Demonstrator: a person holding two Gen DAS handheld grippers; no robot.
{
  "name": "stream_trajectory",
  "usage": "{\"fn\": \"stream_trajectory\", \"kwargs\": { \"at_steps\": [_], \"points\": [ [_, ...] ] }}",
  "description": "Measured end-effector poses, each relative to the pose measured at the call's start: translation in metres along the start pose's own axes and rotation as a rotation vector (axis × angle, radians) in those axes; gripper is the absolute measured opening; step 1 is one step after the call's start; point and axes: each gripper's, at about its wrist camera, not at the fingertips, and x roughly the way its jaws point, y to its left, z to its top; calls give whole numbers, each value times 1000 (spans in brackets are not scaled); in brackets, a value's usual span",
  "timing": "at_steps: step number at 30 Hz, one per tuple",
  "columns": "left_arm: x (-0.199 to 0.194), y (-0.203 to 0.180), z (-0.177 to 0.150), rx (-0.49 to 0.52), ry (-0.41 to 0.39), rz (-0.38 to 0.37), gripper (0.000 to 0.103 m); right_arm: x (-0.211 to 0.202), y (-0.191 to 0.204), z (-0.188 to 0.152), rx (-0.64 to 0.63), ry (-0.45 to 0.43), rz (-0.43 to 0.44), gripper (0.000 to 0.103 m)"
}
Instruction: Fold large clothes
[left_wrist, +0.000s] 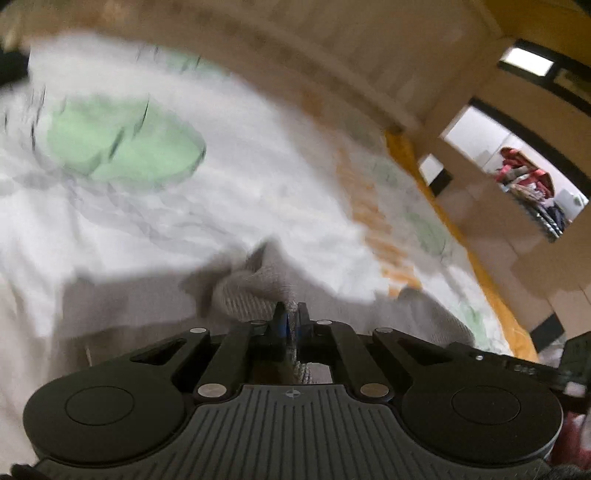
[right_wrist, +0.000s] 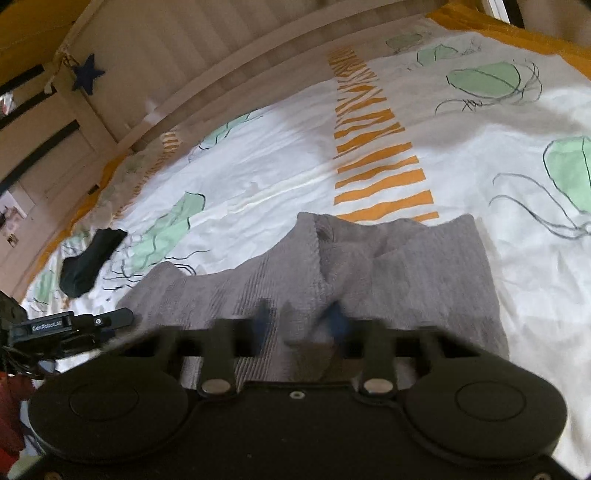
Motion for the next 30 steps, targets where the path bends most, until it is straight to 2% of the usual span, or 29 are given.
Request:
{"fn": "stream_trajectory", "kwargs": {
  "at_steps": [1,3,5,8,11,12,14,15,16,18,19,21,24,30],
  "points": [
    [-7,-1,3,2,-27,-15,4,-4,4,4,-18,-26,28,13],
    [-14,2,6,-2,-32,-29,4,-19,4,12,-8,-105,107,12],
    [-10,12,2,13,1,5,4,-26,-1,17,0,-136,106,12],
    [0,35,-9,-43,72,34,8,-10,-20,10,21,-76,22,13],
    [2,53,-18,-89,79,42,10,9,-40,-3,67,3,-47,16],
    [0,55,-19,-93,78,32,13,10,-42,-8,62,4,-51,13],
    [-4,55,-16,-89,82,29,19,6,-43,-10,64,-10,-41,15],
    [-8,52,-14,-79,79,44,26,5,-42,-9,58,-11,-42,22],
    [-14,48,-12,-67,71,63,28,1,-38,-8,40,-20,-54,35],
    [-27,37,-9,-28,44,98,31,-9,-29,-5,-2,-48,-89,49],
    [-32,30,-9,-4,34,114,32,-16,-24,-6,-21,-68,-99,51],
    [-44,14,-11,45,18,139,42,-29,-17,-7,-45,-100,-100,51],
    [-52,-17,-19,123,8,145,49,-41,6,-11,-95,-127,-87,51],
    [-33,-66,-46,261,45,125,57,-33,62,-32,-239,-78,-53,51]
  ]
}}
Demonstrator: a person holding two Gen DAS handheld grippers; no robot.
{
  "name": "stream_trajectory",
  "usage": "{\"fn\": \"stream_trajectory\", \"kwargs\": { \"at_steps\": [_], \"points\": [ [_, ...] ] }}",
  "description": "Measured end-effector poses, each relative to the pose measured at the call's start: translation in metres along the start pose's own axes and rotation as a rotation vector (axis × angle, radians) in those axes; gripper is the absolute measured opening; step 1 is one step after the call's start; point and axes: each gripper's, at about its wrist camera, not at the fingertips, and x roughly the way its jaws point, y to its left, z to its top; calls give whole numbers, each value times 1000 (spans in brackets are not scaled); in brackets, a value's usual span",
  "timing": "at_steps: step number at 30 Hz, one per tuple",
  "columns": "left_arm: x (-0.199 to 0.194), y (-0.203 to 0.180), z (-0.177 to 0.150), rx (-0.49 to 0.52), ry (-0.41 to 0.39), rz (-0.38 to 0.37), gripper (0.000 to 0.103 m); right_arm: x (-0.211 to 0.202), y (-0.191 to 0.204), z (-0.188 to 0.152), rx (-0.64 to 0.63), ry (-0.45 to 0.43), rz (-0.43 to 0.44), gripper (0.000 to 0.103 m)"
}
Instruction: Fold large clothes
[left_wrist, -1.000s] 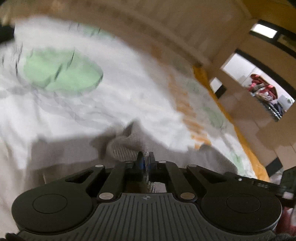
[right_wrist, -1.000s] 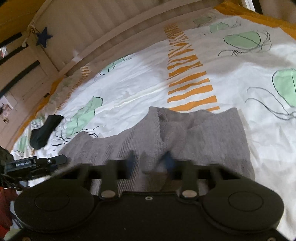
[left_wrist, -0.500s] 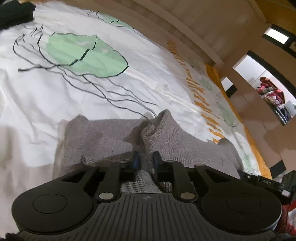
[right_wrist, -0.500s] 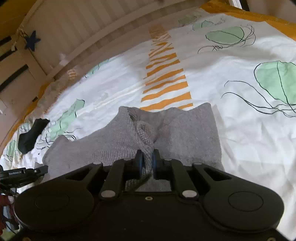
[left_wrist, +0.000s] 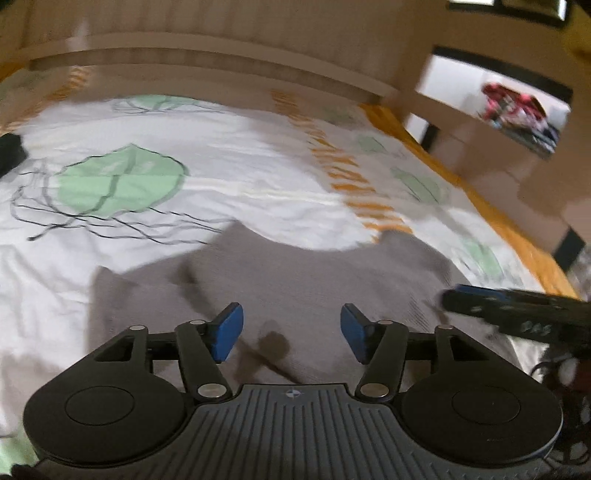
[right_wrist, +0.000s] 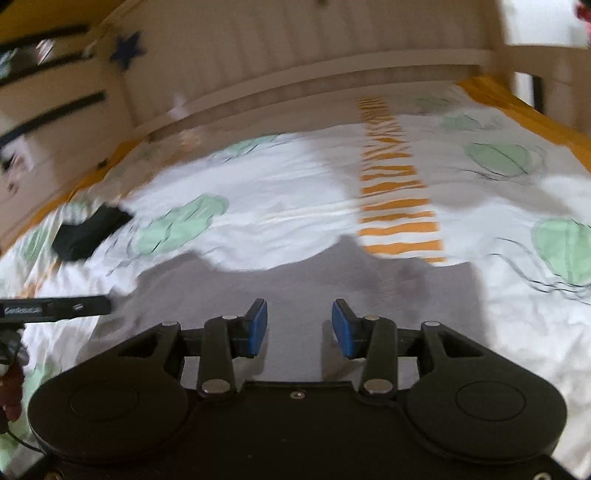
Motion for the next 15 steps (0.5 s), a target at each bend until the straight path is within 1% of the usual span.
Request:
{"fn": "stream_trajectory", "kwargs": {
  "at_steps": [2,4,6,7,8,10,11,12,13,15],
  "points": [
    [10,-9,-9,19,17,2,57,5,17,-8,-55,23,-6,51],
    [21,-16,-20,70,46,38,57,12,28,-17,-105,56,-34,51],
    [31,-19,-33,119,94,65,57,19,33,-27,-132,100,-73,51],
    [34,-19,-39,140,99,73,58,23,34,-32,-142,128,-91,52],
    [34,-20,-47,174,76,80,60,26,33,-38,-152,149,-102,53],
    [32,-24,-55,227,53,102,64,27,34,-47,-175,149,-115,55],
    [32,-27,-58,240,49,111,68,27,36,-51,-187,141,-121,56],
    [33,-30,-61,248,42,119,71,26,37,-54,-196,137,-123,60],
    [33,-33,-63,253,36,127,72,27,40,-58,-211,130,-126,64],
    [33,-36,-65,252,25,134,76,28,46,-65,-238,107,-134,68]
  ]
}}
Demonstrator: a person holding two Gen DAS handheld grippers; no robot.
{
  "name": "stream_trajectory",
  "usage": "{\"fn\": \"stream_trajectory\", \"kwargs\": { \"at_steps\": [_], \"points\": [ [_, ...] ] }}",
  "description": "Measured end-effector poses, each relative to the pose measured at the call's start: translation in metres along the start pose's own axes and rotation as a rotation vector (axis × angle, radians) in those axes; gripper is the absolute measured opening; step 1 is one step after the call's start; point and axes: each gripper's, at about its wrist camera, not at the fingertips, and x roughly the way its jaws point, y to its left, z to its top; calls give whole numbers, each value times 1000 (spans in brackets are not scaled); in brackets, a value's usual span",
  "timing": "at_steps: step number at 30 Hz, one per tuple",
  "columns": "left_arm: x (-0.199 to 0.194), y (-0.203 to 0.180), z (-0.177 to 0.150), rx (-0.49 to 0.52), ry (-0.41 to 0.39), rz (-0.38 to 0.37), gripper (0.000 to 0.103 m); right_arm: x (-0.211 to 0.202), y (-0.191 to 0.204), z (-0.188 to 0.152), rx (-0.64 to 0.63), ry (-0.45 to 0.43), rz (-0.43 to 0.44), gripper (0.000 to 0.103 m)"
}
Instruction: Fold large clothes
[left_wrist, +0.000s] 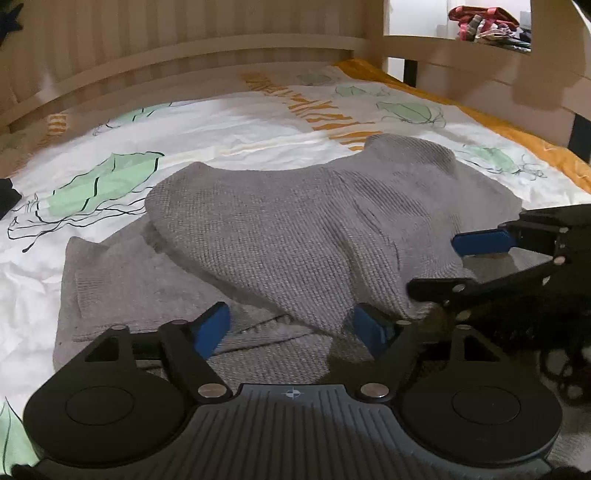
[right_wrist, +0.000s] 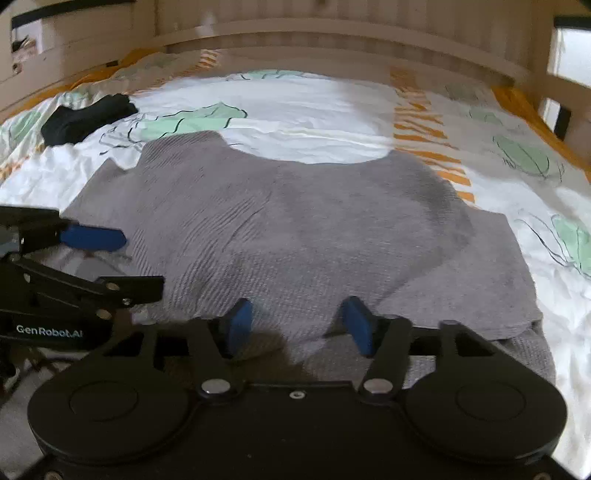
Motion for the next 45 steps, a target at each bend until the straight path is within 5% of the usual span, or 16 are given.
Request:
{"fn": "stream_trajectory", "kwargs": {
  "at_steps": [8,13,16,23,32,45],
  "points": [
    [-3,6,1,-46,17,-62,92,0,-13,-7,97,-28,35,80],
    [-19,16,-2,-154,35,-108,92,-4,-20,-8,159,-13,97,93],
    [-40,24,-8,-252,62,-139,91,-14,-20,-5,170,9,104,93],
    [-113,31,-16,-329,-1,-128,91,-85,-29,-5,316,-50,225,92],
    [-192,32,-31,-344,-85,-128,92,-192,-42,-26,356,-191,248,93],
    [-213,31,-88,-409,47,-111,92,-253,-60,-87,418,-157,187,94]
  ]
}}
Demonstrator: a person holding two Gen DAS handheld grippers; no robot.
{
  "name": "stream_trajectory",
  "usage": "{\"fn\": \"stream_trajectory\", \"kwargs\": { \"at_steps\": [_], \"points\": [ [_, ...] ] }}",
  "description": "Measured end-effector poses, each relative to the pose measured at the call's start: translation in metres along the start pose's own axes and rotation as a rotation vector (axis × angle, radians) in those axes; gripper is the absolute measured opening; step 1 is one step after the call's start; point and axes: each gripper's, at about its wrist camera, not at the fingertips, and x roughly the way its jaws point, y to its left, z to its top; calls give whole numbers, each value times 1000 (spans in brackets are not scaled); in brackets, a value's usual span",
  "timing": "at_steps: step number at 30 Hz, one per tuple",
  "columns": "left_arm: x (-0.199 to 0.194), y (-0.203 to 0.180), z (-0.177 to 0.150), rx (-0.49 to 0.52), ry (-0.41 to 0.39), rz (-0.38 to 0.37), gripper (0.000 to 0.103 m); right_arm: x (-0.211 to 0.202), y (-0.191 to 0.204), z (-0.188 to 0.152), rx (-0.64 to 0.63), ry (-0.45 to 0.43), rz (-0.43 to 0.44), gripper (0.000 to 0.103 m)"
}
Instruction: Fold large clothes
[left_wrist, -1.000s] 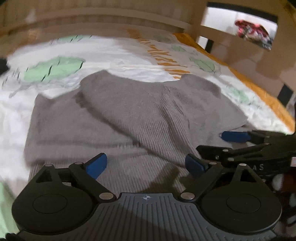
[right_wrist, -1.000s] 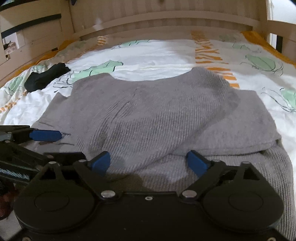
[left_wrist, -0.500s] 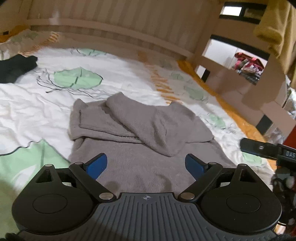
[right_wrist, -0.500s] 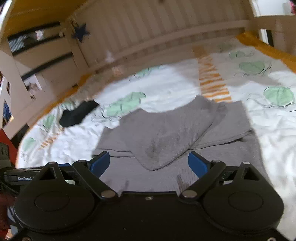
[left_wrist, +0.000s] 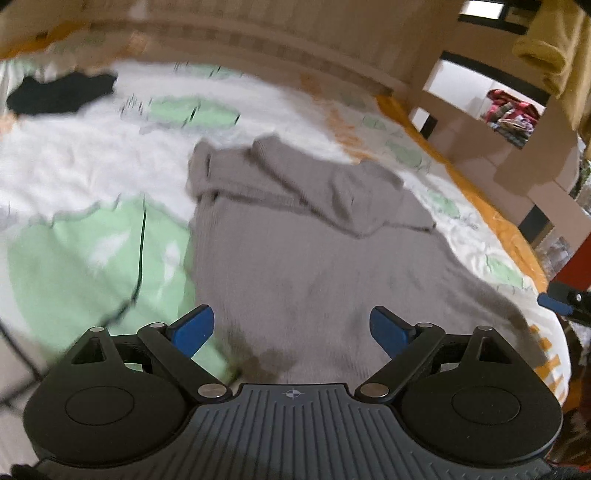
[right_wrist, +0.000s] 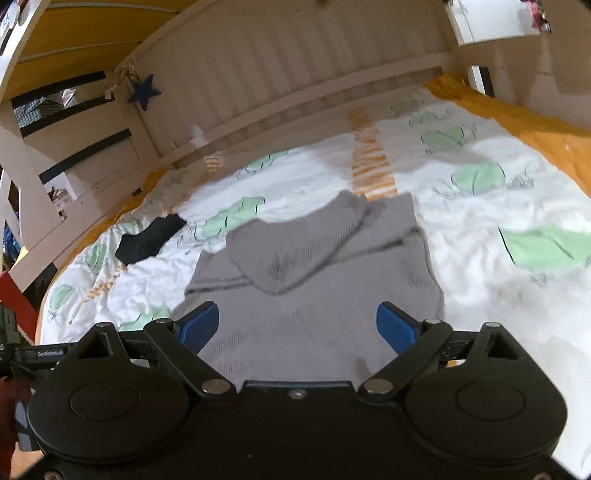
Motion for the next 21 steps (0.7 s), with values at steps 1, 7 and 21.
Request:
{"fn": "stream_trajectory", "kwargs": {
  "at_steps": [1,7,21],
  "points": [
    [2,2,-4,-18,17,-2,92,-2,-1,-5,2,1,-12,94],
    [7,2,-13,-28,47,1,92,-7,-13,-23,60,24,-97,94],
    [34,-13,-22,29,144,-6,92,7,-24,-36,91,107,-72,83]
  ]
}}
